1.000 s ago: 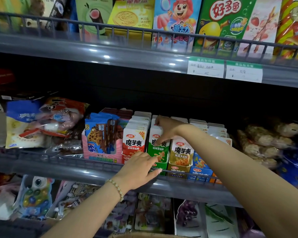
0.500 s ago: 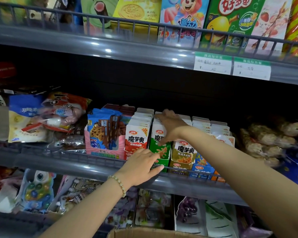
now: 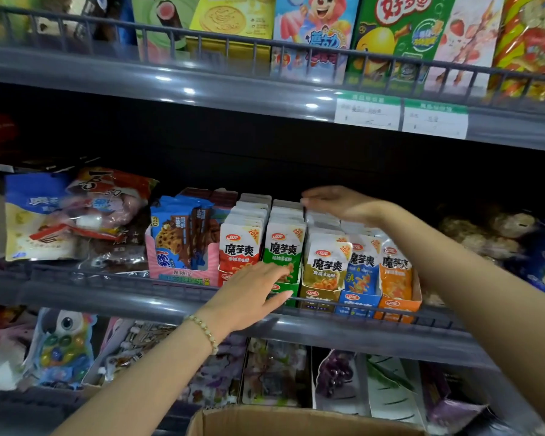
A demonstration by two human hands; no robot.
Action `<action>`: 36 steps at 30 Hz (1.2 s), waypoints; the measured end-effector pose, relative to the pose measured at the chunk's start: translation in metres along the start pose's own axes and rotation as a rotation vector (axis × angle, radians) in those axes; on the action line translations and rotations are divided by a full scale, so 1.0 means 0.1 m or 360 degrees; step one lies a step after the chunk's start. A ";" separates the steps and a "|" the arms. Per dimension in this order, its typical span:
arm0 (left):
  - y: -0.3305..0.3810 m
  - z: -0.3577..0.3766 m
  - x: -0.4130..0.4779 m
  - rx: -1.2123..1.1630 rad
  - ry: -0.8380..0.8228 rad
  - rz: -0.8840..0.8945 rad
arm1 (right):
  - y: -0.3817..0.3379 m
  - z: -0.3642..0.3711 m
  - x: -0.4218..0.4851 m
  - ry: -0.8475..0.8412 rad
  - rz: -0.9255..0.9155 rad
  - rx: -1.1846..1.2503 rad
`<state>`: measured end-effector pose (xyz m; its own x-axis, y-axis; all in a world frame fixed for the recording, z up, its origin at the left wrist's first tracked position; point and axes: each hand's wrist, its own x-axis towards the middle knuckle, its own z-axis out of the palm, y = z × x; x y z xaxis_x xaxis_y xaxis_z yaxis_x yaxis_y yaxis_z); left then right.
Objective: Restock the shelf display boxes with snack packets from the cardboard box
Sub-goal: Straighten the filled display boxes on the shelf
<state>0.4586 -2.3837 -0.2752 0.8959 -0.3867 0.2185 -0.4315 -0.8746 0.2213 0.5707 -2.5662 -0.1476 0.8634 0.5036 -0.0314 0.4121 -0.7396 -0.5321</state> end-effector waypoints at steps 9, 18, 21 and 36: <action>0.47 0.24 0.27 0.0081 -0.0106 0.0264 | 0.39 0.12 -0.22 -0.0381 0.0239 -0.0521; 0.47 0.30 0.39 0.0113 -0.0214 0.0162 | 0.56 0.28 0.08 0.0030 0.0079 -0.0643; 0.48 0.29 0.40 0.0132 -0.0219 0.0161 | 0.56 0.28 0.06 0.0048 0.0054 -0.0616; 0.49 0.35 0.41 0.0211 -0.0179 0.0145 | 0.53 0.34 -0.12 0.0039 0.0100 -0.0577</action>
<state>0.4776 -2.4525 -0.2890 0.8630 -0.4901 0.1226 -0.5006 -0.8623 0.0768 0.5722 -2.5959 -0.2041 0.8951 0.4447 -0.0319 0.4308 -0.8811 -0.1952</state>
